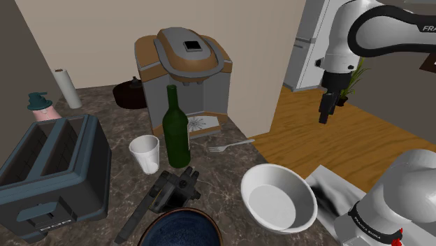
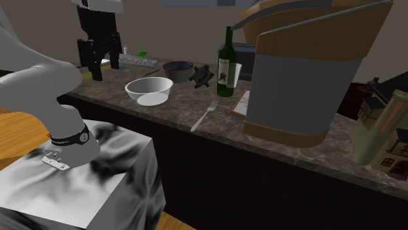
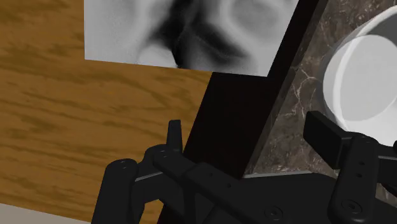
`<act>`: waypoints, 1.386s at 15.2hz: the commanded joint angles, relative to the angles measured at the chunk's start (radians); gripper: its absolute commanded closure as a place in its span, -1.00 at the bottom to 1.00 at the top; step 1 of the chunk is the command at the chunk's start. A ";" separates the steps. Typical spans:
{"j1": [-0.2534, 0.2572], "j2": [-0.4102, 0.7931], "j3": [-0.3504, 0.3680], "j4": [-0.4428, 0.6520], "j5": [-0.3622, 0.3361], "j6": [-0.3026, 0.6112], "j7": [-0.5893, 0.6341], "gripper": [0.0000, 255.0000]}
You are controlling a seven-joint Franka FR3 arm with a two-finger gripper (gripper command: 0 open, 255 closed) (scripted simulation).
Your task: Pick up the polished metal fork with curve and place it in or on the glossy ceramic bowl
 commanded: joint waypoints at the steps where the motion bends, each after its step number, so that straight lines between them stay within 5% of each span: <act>1: 0.000 0.000 0.000 0.000 0.000 0.000 0.000 -1.00; 21: 0.209 0.602 0.045 0.160 0.047 0.579 -0.389 -1.00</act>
